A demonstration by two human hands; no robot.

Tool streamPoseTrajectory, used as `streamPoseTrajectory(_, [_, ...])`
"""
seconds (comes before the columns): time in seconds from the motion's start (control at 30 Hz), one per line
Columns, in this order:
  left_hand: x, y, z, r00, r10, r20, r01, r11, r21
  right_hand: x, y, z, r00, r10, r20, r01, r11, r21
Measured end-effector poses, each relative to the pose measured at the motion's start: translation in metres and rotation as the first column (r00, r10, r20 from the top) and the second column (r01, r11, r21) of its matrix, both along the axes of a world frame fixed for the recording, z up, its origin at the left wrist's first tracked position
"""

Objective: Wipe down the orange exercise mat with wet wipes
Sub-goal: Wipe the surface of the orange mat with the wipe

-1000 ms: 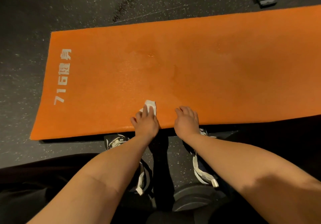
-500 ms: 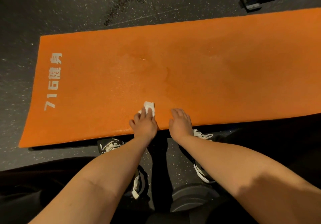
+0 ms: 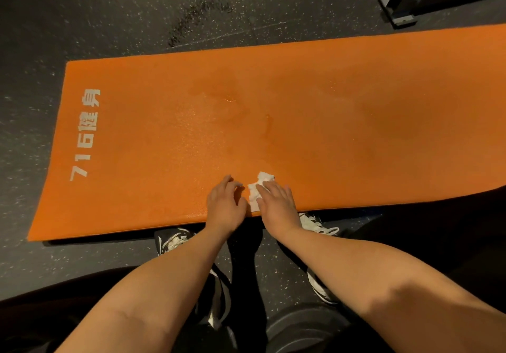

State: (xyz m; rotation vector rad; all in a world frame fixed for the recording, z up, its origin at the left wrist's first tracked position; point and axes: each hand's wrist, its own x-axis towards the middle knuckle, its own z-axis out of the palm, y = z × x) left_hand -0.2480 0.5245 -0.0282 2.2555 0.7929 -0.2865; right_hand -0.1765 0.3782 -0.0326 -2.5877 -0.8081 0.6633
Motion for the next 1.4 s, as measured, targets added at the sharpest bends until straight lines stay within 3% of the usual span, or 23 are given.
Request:
streamPoseTrajectory(0.07, [-0.001, 0.005, -0.005, 0.995, -0.045, -0.085, 0.053, 0.993, 0.104, 0.000, 0.011, -0.004, 0.995, 0.101, -0.011, -0.101, 0.995, 0.018])
streamPoseTrajectory(0.2, [-0.012, 0.008, -0.012, 0.995, -0.081, -0.052, 0.083, 0.996, 0.043, 0.016, 0.029, -0.012, 0.961, 0.278, -0.011, -0.278, 0.959, -0.063])
streamPoseTrajectory(0.33, [-0.020, 0.017, -0.012, 0.974, -0.213, -0.075, 0.216, 0.976, 0.035, 0.047, 0.030, -0.010, 0.998, 0.060, 0.014, -0.054, 0.968, -0.245])
streamPoseTrajectory(0.4, [-0.024, 0.018, -0.015, 0.955, -0.285, -0.082, 0.291, 0.955, 0.061, 0.039, 0.032, -0.009, 0.999, 0.046, 0.003, -0.044, 0.974, -0.221])
streamPoseTrajectory(0.53, [-0.030, 0.013, -0.016, 0.933, -0.349, -0.091, 0.358, 0.924, 0.133, 0.003, 0.032, -0.008, 0.967, 0.252, -0.032, -0.254, 0.964, -0.078])
streamPoseTrajectory(0.63, [-0.030, 0.006, -0.014, 0.952, -0.297, -0.077, 0.306, 0.941, 0.146, 0.010, 0.018, -0.005, 0.961, 0.275, -0.017, -0.275, 0.951, -0.143])
streamPoseTrajectory(0.77, [-0.028, 0.000, -0.012, 0.964, -0.263, -0.037, 0.266, 0.953, 0.146, 0.021, -0.001, 0.003, 0.999, 0.032, -0.014, -0.035, 0.969, -0.243])
streamPoseTrajectory(1.0, [-0.025, -0.010, -0.006, 0.991, -0.134, 0.010, 0.133, 0.989, 0.059, -0.003, 0.000, 0.011, 0.975, 0.201, -0.092, -0.211, 0.971, -0.115])
streamPoseTrajectory(1.17, [-0.020, -0.010, 0.003, 0.998, -0.056, 0.004, 0.056, 0.998, -0.018, 0.000, -0.001, 0.018, 0.992, -0.108, -0.060, 0.096, 0.980, -0.176])
streamPoseTrajectory(1.4, [-0.030, -0.023, 0.012, 0.997, -0.073, 0.000, 0.073, 0.997, 0.029, -0.021, 0.001, 0.020, 0.993, 0.040, -0.114, -0.042, 0.999, -0.017])
